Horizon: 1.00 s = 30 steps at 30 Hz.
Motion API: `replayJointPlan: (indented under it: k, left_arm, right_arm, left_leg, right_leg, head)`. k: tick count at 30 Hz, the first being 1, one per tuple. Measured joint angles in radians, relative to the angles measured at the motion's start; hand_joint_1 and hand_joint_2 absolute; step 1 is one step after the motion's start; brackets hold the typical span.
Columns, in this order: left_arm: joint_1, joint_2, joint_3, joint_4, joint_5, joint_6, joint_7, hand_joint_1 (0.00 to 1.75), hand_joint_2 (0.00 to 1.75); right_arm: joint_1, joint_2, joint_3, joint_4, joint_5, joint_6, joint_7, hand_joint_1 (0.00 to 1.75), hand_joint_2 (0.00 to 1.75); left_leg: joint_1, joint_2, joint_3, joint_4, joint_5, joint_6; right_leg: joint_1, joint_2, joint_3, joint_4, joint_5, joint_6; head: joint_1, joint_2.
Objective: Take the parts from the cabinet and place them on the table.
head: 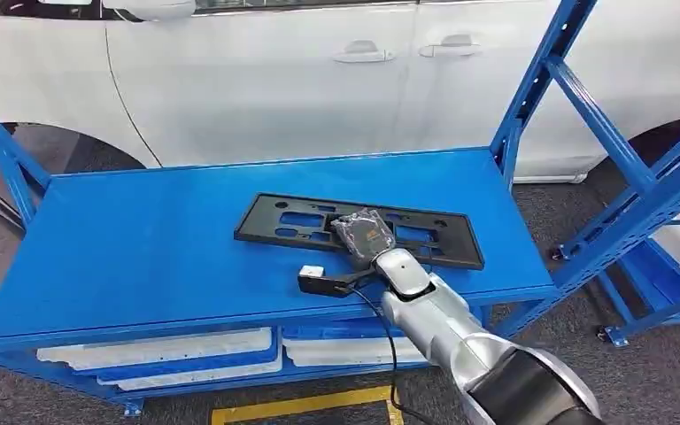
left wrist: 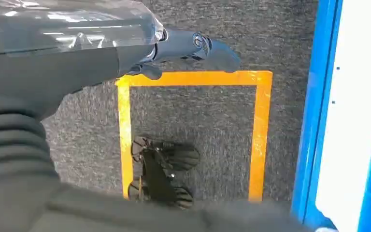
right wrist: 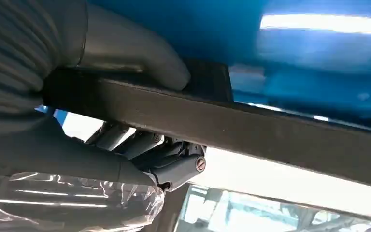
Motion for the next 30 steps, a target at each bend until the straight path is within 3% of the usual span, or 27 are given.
replayJointPlan:
  k: [2,3,4,6,7,8,9,10,11,12,13,14,16,18,19,22,23,24,25,27,28,30]
  left_arm:
    - [0.0,0.0,0.0,0.0,0.009,-0.001,-0.001,0.0,1.75]
    - [0.001,0.0,0.0,0.0,0.014,-0.002,-0.001,0.0,1.75]
    - [0.001,0.0,0.0,0.0,0.02,-0.006,-0.001,0.0,1.75]
    - [0.001,0.0,0.0,0.0,0.031,-0.01,0.003,0.0,1.75]
    - [0.003,0.0,0.001,0.0,0.042,-0.01,0.015,0.0,1.75]
    - [0.005,0.0,0.004,0.0,0.053,-0.011,0.028,0.0,1.75]
    - [0.009,0.0,0.011,0.0,0.065,-0.018,0.04,0.0,1.75]
    - [0.011,0.0,0.016,0.0,0.072,-0.022,0.043,0.0,1.75]
    - [0.015,0.0,0.024,0.0,0.075,-0.024,0.043,0.0,1.75]
    - [0.018,0.001,0.026,0.0,0.076,-0.024,0.043,0.0,1.75]
    - [0.019,0.0,0.027,0.0,0.078,-0.024,0.042,0.0,1.75]
    - [0.02,0.0,0.03,0.0,0.079,-0.024,0.042,0.0,1.75]
    - [0.023,0.0,0.032,0.0,0.079,-0.024,0.042,0.0,1.75]
    - [0.024,0.0,0.034,0.0,0.079,-0.024,0.042,0.0,1.75]
    - [0.025,0.0,0.036,0.0,0.079,-0.024,0.042,0.0,1.75]
    - [0.021,0.001,0.043,0.0,0.079,-0.023,0.042,0.0,1.75]
    - [0.021,0.001,0.045,0.0,0.079,-0.023,0.042,0.0,1.75]
    - [0.022,0.001,0.047,0.0,0.079,-0.023,0.042,0.0,1.75]
    - [0.023,0.001,0.047,0.0,0.079,-0.023,0.042,0.0,1.75]
    - [0.022,0.0,0.048,0.0,0.079,-0.023,0.042,0.0,1.75]
    - [0.021,-0.005,0.048,0.001,0.08,-0.023,0.042,0.0,1.75]
    - [0.022,-0.004,0.049,0.002,0.082,-0.02,0.039,0.0,1.75]
  right_arm:
    - [0.0,0.0,-0.011,-0.007,0.009,-0.012,-0.01,1.75,1.75]
    - [0.003,0.0,-0.016,-0.013,0.01,-0.017,-0.016,1.75,1.75]
    - [0.004,0.0,-0.022,-0.02,0.008,-0.031,-0.027,1.75,1.75]
    - [0.02,0.001,-0.038,-0.052,-0.012,-0.068,-0.077,1.75,1.75]
    - [0.046,0.0,-0.055,-0.102,-0.072,-0.082,-0.156,1.75,1.75]
    - [0.068,0.0,-0.07,-0.152,-0.14,-0.071,-0.224,1.75,1.75]
    - [0.103,-0.002,-0.09,-0.248,-0.262,-0.03,-0.327,1.75,1.75]
    - [0.133,-0.004,-0.102,-0.322,-0.366,0.014,-0.399,1.75,1.75]
    - [0.174,-0.011,-0.123,-0.471,-0.586,0.108,-0.519,1.75,1.75]
    - [0.216,-0.019,-0.138,-0.601,-0.788,0.195,-0.579,1.75,1.75]
    - [0.252,-0.023,-0.15,-0.707,-0.977,0.257,-0.597,1.75,1.75]
    - [0.279,-0.027,-0.159,-0.789,-1.133,0.291,-0.602,1.75,1.75]
    - [0.344,-0.029,-0.171,-0.908,-1.312,0.309,-0.605,1.75,1.75]
    - [0.381,-0.038,-0.188,-0.995,-1.25,0.312,-0.621,1.75,1.75]
    - [0.39,-0.043,-0.198,-1.022,-1.16,0.312,-0.626,1.75,1.75]
    - [0.42,-0.052,-0.206,-1.079,-1.013,0.315,-0.627,1.75,1.75]
    - [0.432,-0.054,-0.21,-1.089,-1.011,0.314,-0.627,1.75,1.75]
    - [0.438,-0.058,-0.215,-1.097,-1.007,0.313,-0.627,1.75,1.75]
    - [0.442,-0.061,-0.217,-1.106,-1.005,0.313,-0.627,1.75,1.75]
    - [0.441,-0.063,-0.218,-1.125,-1.025,0.325,-0.627,1.75,1.75]
    - [0.444,-0.064,-0.218,-1.15,-1.085,0.356,-0.627,1.75,1.75]
    - [0.471,-0.066,-0.224,-1.274,-1.285,0.462,-0.629,1.75,1.75]
  left_leg:
    - [-0.003,0.0,0.004,-0.01,0.005,-0.013]
    - [0.001,0.001,0.001,-0.002,-0.004,-0.014]
    - [-0.002,0.003,-0.015,0.033,-0.032,-0.018]
    - [0.0,0.004,-0.08,0.178,-0.109,-0.023]
    - [0.001,0.004,-0.125,0.277,-0.146,-0.025]
    - [0.001,0.004,-0.14,0.31,-0.15,-0.025]
    - [0.001,0.004,-0.134,0.295,-0.128,-0.025]
    - [0.001,0.004,-0.106,0.24,-0.093,-0.024]
    - [0.001,0.004,-0.049,0.132,-0.04,-0.023]
    - [0.003,0.006,0.003,0.034,-0.003,-0.023]
    - [-0.001,0.006,0.017,0.005,-0.024,-0.019]
    - [-0.002,0.0,0.019,0.001,-0.016,-0.006]
    - [-0.007,-0.004,0.012,0.004,-0.015,0.006]
    - [-0.004,-0.003,0.008,0.0,-0.007,0.02]
    - [-0.004,-0.002,0.006,0.0,-0.007,0.023]
    - [-0.007,0.004,-0.001,0.0,-0.007,0.029]
    - [-0.007,0.003,-0.002,0.001,-0.006,0.03]
    - [-0.008,0.002,-0.002,0.001,-0.006,0.03]
    - [-0.01,0.0,-0.001,0.001,-0.006,0.03]
    - [-0.013,0.0,0.003,0.001,-0.007,0.03]
    - [-0.012,0.0,0.001,0.0,-0.007,0.029]
    - [-0.014,-0.002,-0.009,0.003,-0.006,0.017]
  right_leg:
    - [-0.004,0.0,0.003,-0.014,0.009,-0.011]
    - [-0.014,-0.003,0.012,-0.029,0.019,-0.013]
    - [-0.013,-0.003,0.014,-0.036,0.023,-0.019]
    - [-0.012,-0.002,0.01,-0.034,0.024,-0.02]
    - [-0.009,-0.002,0.009,-0.033,0.023,-0.022]
    - [-0.008,-0.002,0.01,-0.032,0.022,-0.023]
    - [-0.007,0.0,0.013,-0.03,0.019,-0.023]
    - [-0.007,0.002,0.016,-0.029,0.016,-0.021]
    - [-0.008,0.003,0.02,-0.024,0.011,-0.017]
    - [-0.008,0.002,0.024,-0.017,0.003,-0.013]
    - [0.0,0.001,0.022,-0.01,-0.004,-0.005]
    - [0.0,0.002,0.02,-0.006,-0.006,-0.002]
    - [-0.001,-0.001,0.016,-0.008,-0.003,0.006]
    - [-0.006,0.0,0.009,0.002,-0.012,0.017]
    - [-0.009,-0.001,-0.006,0.039,-0.041,0.024]
    - [-0.013,-0.001,-0.122,0.282,-0.157,0.036]
    - [-0.015,-0.001,-0.147,0.331,-0.166,0.036]
    - [-0.016,-0.001,-0.146,0.325,-0.15,0.034]
    - [-0.015,-0.001,-0.12,0.268,-0.111,0.028]
    - [-0.009,0.0,-0.032,0.083,-0.021,0.01]
    - [-0.004,0.0,-0.002,0.01,-0.006,-0.003]
    - [0.002,-0.005,-0.006,0.004,-0.006,-0.004]
  head:
    - [0.0,0.0]
    - [0.0,0.0]
    - [0.0,0.0]
    - [0.0,0.0]
    - [0.0,0.0]
    - [0.0,0.0]
    - [0.0,0.0]
    - [0.0,0.0]
    - [0.0,0.0]
    - [0.0,0.0]
    - [0.0,0.0]
    - [0.0,0.0]
    - [0.0,0.0]
    - [0.0,0.0]
    - [0.0,0.0]
    - [0.0,0.0]
    - [0.0,0.0]
    - [0.0,0.0]
    - [0.0,0.0]
    - [0.0,0.0]
    - [0.0,0.0]
    - [0.0,0.0]
